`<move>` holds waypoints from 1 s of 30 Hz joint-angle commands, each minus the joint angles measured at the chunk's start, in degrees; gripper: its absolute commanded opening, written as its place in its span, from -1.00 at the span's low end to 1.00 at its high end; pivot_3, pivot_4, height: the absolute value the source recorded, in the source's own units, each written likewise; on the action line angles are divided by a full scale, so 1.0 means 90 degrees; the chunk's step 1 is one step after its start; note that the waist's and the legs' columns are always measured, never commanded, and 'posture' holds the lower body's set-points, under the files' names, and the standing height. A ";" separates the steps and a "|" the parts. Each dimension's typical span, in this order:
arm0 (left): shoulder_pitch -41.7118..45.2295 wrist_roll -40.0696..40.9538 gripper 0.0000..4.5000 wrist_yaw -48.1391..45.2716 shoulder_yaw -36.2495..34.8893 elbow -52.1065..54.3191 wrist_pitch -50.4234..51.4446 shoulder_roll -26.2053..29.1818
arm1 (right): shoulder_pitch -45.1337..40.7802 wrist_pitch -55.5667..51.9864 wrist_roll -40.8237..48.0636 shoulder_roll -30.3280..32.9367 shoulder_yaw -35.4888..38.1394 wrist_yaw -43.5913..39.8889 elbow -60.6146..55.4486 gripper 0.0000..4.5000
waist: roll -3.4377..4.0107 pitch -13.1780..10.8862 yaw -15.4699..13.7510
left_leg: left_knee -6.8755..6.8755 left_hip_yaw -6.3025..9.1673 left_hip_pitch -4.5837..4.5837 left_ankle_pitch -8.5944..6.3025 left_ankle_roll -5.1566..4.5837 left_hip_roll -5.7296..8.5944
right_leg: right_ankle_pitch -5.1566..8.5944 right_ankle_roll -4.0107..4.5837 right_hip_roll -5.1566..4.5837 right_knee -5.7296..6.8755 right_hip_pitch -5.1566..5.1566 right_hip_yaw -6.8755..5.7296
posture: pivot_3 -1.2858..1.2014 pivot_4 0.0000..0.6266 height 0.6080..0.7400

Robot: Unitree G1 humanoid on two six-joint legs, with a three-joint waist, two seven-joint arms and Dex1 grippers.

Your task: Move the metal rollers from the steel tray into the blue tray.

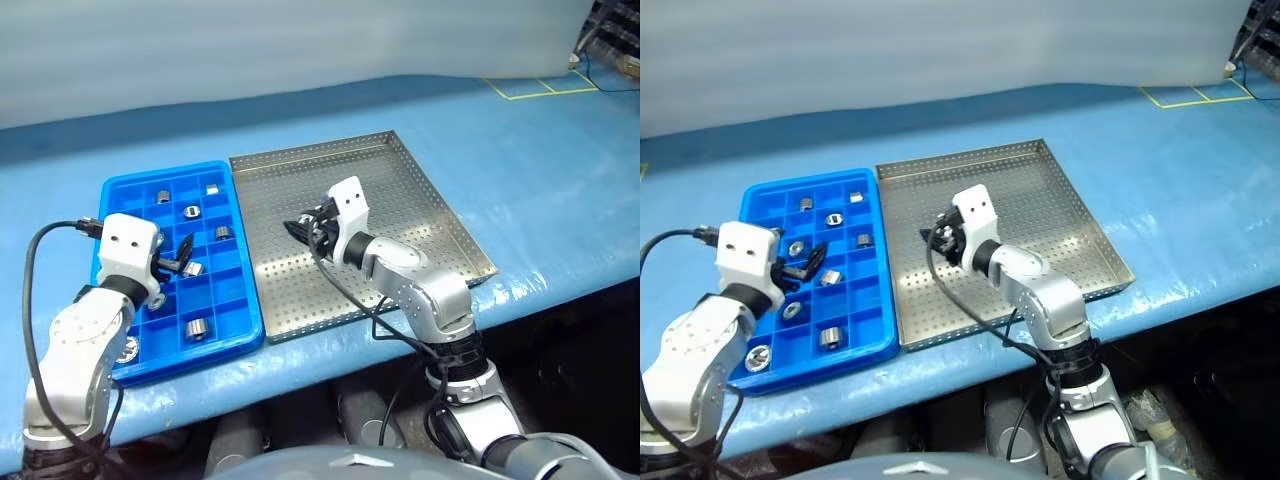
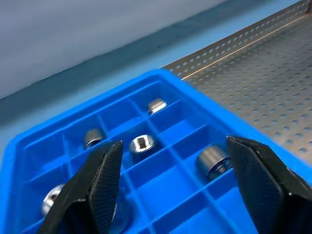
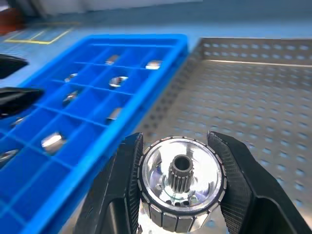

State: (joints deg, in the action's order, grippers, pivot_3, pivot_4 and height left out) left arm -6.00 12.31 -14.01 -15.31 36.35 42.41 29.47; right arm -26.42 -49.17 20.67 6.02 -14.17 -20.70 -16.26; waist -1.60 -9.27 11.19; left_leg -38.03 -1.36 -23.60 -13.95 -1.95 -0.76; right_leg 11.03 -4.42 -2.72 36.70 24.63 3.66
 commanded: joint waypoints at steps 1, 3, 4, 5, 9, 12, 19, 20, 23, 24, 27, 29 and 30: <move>-0.0249 0.0055 0.64 -0.0358 -0.0119 0.0411 -0.0076 0.0241 | -0.0085 -0.0040 0.0103 0.0027 -0.0428 -0.0331 -0.0371 -0.23 | -0.0002 0.0000 -0.0084 | 0.0001 -0.0002 0.0000 0.0000 0.0000 0.0003 | 0.0019 0.0033 -0.0006 -0.0002 0.0000 -0.0002 | -0.05 -0.52 1.00; -0.0457 0.0102 0.64 -0.0624 -0.0118 0.0452 -0.0214 0.0379 | -0.0144 -0.0060 0.0122 -0.0054 -0.0524 -0.0388 -0.0226 -0.23 | -0.0002 0.0000 -0.0150 | 0.0002 -0.0003 -0.0001 0.0000 0.0001 0.0008 | 0.0024 0.0042 -0.0022 0.0001 0.0003 -0.0018 | -0.04 -0.52 1.00; -0.0573 0.0143 0.64 -0.0765 -0.0142 0.0479 -0.0254 0.0435 | -0.0191 -0.0029 0.0084 -0.0088 -0.0607 -0.0429 -0.0098 -0.23 | -0.0002 0.0000 -0.0187 | 0.0001 -0.0002 -0.0003 0.0000 0.0002 0.0009 | 0.0026 0.0046 -0.0030 0.0006 0.0006 -0.0029 | -0.04 -0.52 1.00; -0.0686 0.0183 0.64 -0.0884 -0.0178 0.0500 -0.0307 0.0466 | -0.0248 0.0017 0.0007 -0.0148 -0.0710 -0.0440 0.0080 -0.23 | -0.0001 0.0000 -0.0212 | 0.0002 -0.0002 -0.0001 0.0000 0.0003 0.0009 | 0.0028 0.0049 -0.0038 0.0007 0.0005 -0.0040 | -0.04 -0.52 1.00; -0.0814 0.0213 0.64 -0.0941 -0.0223 0.0467 -0.0345 0.0423 | -0.0382 0.0209 -0.0235 -0.0301 -0.1072 -0.0523 0.0560 -0.23 | -0.0001 -0.0001 -0.0317 | 0.0007 0.0000 0.0000 0.0001 0.0006 0.0011 | 0.0030 0.0055 -0.0049 0.0010 0.0009 -0.0053 | -0.03 -0.52 1.00; -0.0778 0.0137 0.64 -0.0848 -0.0135 0.0394 -0.0368 0.0330 | -0.0465 0.0254 -0.0277 -0.0508 -0.1219 -0.0613 0.0814 -0.23 | -0.0001 -0.0001 -0.0411 | 0.0011 0.0004 -0.0003 0.0002 0.0007 0.0011 | 0.0032 0.0059 -0.0049 0.0010 0.0010 -0.0061 | -0.02 -0.52 1.00; -0.0775 0.0098 0.64 -0.0757 -0.0036 0.0321 -0.0401 0.0137 | -0.0650 0.0374 -0.0528 -0.0741 -0.1508 -0.0715 0.1176 -0.23 | -0.0004 0.0001 -0.0525 | 0.0010 0.0010 -0.0004 0.0001 0.0008 0.0015 | 0.0030 0.0056 -0.0057 0.0009 0.0007 -0.0070 | -0.01 -0.52 1.00; -0.0772 0.0096 0.64 -0.0760 -0.0026 0.0321 -0.0406 0.0126 | -0.0670 0.0437 -0.0621 -0.0742 -0.1500 -0.0668 0.1326 -0.23 | -0.0004 0.0002 -0.0547 | 0.0010 0.0011 -0.0004 0.0002 0.0008 0.0016 | 0.0031 0.0057 -0.0059 0.0008 0.0006 -0.0072 | -0.01 -0.52 1.00; -0.0764 0.0159 0.64 -0.0797 -0.0030 0.0301 -0.0441 0.0061 | -0.0689 0.0629 -0.0848 -0.0713 -0.1402 -0.0559 0.1710 -0.08 | -0.0005 0.0002 -0.0573 | 0.0008 0.0011 -0.0003 0.0002 0.0009 0.0017 | 0.0031 0.0059 -0.0061 0.0008 0.0004 -0.0074 | -0.01 -0.52 1.00; -0.0767 0.0168 0.64 -0.0806 -0.0029 0.0300 -0.0460 0.0049 | -0.0683 0.0689 -0.0907 -0.0703 -0.1368 -0.0532 0.1786 0.09 | -0.0004 0.0002 -0.0583 | 0.0009 0.0012 -0.0003 0.0002 0.0010 0.0018 | 0.0032 0.0059 -0.0062 0.0008 0.0004 -0.0075 | -0.02 -0.52 1.00; -0.0710 0.0111 0.64 -0.0765 0.0027 0.0210 -0.0478 0.0007 | -0.0565 0.0839 -0.0913 -0.0617 -0.1190 -0.0545 0.1653 0.50 | -0.0004 0.0003 -0.0621 | 0.0009 0.0014 -0.0002 0.0003 0.0011 0.0018 | 0.0032 0.0059 -0.0061 0.0009 0.0003 -0.0077 | -0.02 -0.52 1.00; -0.0658 0.0129 0.64 -0.0771 0.0081 0.0190 -0.0478 -0.0040 | -0.0463 0.0803 -0.0817 -0.0590 -0.0984 -0.0511 0.1353 0.50 | -0.0006 0.0004 -0.0662 | 0.0008 0.0016 -0.0002 0.0003 0.0011 0.0019 | 0.0032 0.0059 -0.0062 0.0009 0.0001 -0.0078 | -0.02 -0.52 1.00; -0.0611 0.0170 0.64 -0.0795 0.0124 0.0186 -0.0517 -0.0085 | -0.0407 0.0770 -0.0735 -0.0585 -0.0804 -0.0465 0.1153 0.50 | -0.0007 0.0004 -0.0682 | 0.0008 0.0018 -0.0002 0.0003 0.0011 0.0019 | 0.0032 0.0059 -0.0063 0.0007 0.0000 -0.0082 | -0.02 -0.52 1.00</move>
State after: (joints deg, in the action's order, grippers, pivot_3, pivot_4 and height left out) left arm -12.42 13.65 -21.22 -14.86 37.53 39.31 29.23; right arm -30.26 -42.60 12.99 0.77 -24.33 -25.51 -2.02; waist -1.66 -9.23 5.05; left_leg -37.96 -1.18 -23.63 -13.92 -1.85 -0.58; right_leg 11.32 -3.89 -3.30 36.75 24.63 2.90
